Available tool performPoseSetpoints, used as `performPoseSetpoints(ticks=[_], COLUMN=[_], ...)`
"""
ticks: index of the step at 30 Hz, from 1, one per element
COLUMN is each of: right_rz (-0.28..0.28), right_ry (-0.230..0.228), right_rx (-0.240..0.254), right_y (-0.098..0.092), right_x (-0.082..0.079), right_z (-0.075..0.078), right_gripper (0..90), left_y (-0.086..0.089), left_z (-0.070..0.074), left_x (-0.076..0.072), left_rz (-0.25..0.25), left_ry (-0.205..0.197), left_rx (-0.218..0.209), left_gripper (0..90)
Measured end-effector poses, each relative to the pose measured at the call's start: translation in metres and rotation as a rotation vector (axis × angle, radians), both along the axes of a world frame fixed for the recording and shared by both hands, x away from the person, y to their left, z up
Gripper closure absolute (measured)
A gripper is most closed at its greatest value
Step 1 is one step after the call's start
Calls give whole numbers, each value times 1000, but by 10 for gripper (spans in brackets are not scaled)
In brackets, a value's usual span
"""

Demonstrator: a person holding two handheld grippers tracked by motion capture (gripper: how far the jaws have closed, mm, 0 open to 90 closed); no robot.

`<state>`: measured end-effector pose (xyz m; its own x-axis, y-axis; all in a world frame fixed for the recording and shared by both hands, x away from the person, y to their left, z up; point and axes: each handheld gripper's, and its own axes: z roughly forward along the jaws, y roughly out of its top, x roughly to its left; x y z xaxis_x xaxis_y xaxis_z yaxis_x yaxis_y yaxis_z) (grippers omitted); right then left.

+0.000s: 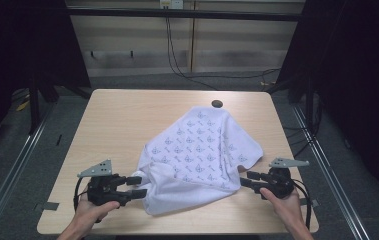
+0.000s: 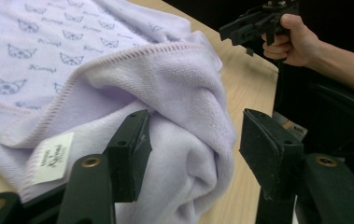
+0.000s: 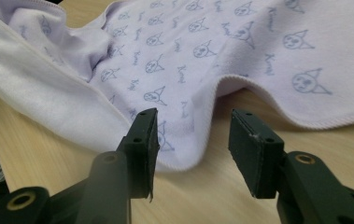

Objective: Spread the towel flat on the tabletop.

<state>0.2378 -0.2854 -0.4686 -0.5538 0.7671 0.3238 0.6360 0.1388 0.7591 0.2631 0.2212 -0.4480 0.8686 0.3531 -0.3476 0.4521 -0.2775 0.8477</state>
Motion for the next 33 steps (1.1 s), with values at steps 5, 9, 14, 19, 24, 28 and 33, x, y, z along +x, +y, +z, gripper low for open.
performPoseSetpoints(ticks=[5, 9, 14, 19, 24, 28, 33], right_rz=[-6, 86, 266, 334, 401, 367, 329], right_ry=[-24, -60, -96, -125, -131, -97, -110], right_rx=[28, 21, 35, 75, 105, 61, 65], right_y=[0, 34, 100, 128, 156, 156, 134], right_x=[-8, -3, 11, 17, 21, 23, 21], right_z=[5, 14, 22, 32, 39, 28, 26], right_gripper=[514, 506, 488, 481, 472, 721, 885], left_y=[8, -8, -41, -71, -99, -93, -63], left_z=[6, -26, -35, -31, -28, -28, -20], left_x=[14, 34, 34, 26, 15, 14, 15], left_rz=[73, 88, 13, -39, -99, -83, 14], left_ry=[-27, 61, 45, 23, -3, 11, 21], left_rx=[2, 124, 184, 185, 174, 180, 121], left_gripper=[492, 455, 817, 856, 788, 652, 499])
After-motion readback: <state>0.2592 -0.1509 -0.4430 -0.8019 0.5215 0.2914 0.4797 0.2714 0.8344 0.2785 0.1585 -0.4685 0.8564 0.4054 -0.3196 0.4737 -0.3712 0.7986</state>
